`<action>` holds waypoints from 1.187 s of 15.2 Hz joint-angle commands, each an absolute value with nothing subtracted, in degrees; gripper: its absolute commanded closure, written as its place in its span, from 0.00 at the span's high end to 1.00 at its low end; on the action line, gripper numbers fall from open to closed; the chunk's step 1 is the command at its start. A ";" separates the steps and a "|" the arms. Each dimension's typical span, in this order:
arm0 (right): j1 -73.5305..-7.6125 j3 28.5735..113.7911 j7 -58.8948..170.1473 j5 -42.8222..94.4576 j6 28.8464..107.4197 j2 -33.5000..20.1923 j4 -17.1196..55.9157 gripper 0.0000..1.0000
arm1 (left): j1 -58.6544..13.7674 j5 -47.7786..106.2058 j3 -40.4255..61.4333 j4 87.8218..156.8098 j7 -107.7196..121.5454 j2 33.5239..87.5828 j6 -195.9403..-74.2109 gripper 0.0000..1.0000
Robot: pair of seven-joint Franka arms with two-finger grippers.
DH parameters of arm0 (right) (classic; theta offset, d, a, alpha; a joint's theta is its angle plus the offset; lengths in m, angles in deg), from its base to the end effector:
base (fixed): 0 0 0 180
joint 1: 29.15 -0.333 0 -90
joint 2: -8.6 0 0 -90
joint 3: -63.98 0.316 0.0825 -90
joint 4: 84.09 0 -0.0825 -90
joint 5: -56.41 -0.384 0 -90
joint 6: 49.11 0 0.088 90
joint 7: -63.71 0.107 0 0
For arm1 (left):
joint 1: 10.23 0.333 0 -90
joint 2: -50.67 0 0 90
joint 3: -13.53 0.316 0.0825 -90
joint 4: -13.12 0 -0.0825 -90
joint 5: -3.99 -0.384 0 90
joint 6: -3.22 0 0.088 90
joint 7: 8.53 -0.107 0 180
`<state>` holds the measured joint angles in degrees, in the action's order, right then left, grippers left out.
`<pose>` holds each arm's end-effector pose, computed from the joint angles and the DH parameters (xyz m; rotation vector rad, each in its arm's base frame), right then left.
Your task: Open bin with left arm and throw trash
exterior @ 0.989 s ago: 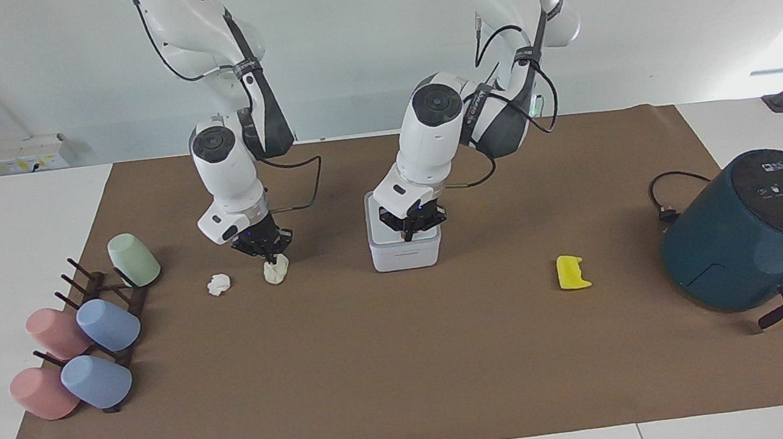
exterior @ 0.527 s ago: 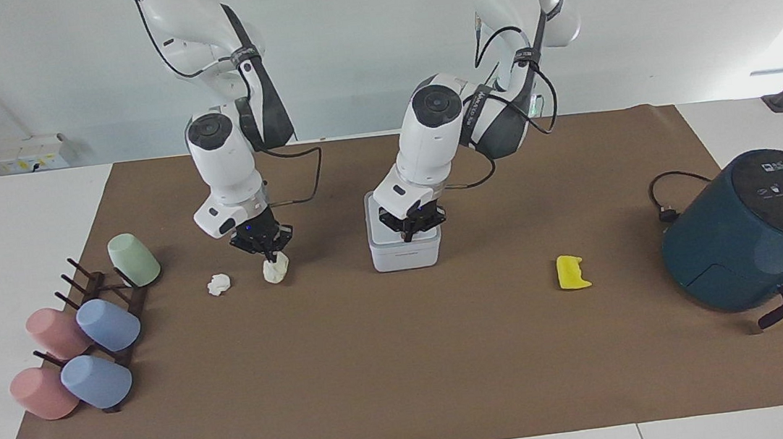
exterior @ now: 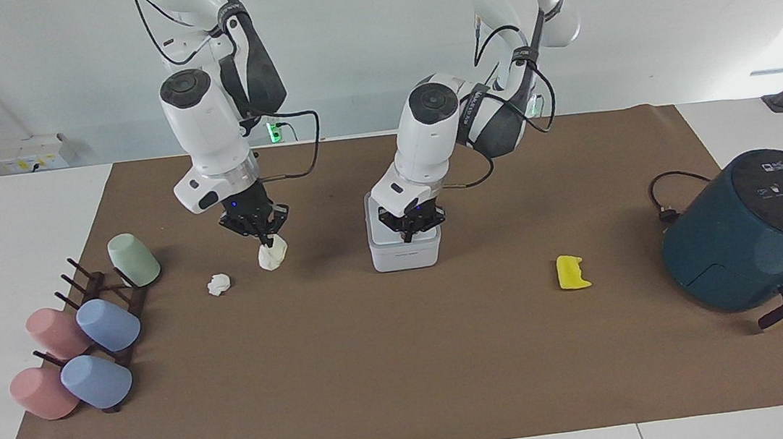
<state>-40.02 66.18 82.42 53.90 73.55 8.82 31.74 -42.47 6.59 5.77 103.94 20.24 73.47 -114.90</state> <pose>0.5487 0.1293 0.4624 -3.0613 0.1836 -0.1656 0.5261 -0.4296 0.4166 3.0087 -0.2467 0.0228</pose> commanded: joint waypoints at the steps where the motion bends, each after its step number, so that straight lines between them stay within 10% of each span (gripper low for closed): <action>1: -39.78 66.44 83.84 53.07 70.86 12.02 31.84 0.00 | -44.42 4.96 6.59 109.53 20.21 73.78 -118.77 0.00; 18: -39.96 67.67 85.42 50.17 69.19 15.54 31.57 0.00 | -42.66 6.18 6.76 109.71 20.12 67.90 -114.21 0.00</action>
<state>-40.04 67.36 84.23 50.95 69.93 14.96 31.40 -42.96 5.11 6.16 107.96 20.31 70.59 -117.67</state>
